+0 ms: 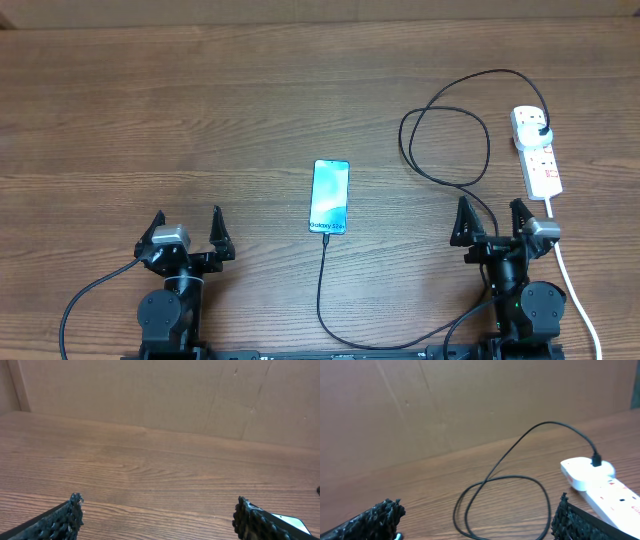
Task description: Plug charger to phone and switch on socket
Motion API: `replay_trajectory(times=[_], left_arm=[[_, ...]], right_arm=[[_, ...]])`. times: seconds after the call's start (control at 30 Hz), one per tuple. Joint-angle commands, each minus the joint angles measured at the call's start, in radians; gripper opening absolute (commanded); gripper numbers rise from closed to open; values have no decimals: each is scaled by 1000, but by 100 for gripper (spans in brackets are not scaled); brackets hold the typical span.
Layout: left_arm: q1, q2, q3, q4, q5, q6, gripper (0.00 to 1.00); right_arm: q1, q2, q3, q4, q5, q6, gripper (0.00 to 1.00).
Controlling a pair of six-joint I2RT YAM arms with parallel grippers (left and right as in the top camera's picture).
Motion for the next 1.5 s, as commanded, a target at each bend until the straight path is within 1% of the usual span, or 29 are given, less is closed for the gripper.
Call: replay_trajectory(times=[0.0, 0.1, 0.17, 1.1, 1.3, 1.47], left_arm=[[10, -10, -4, 3, 8, 23, 100], [10, -10, -4, 3, 8, 23, 100], [10, -10, -4, 3, 8, 23, 100], [10, -10, -4, 1, 11, 20, 100], [10, -10, -4, 1, 13, 119, 100], [10, -10, -4, 1, 14, 124, 100]], right_arm=[[-18, -10, -11, 1, 6, -92, 100], [-24, -10, -11, 0, 5, -141, 100], [-24, -10, -11, 0, 6, -150, 100], [-25, -10, -11, 3, 3, -139, 100], [-25, -10, -11, 3, 3, -139, 100], [-25, -10, -11, 3, 3, -139, 100]])
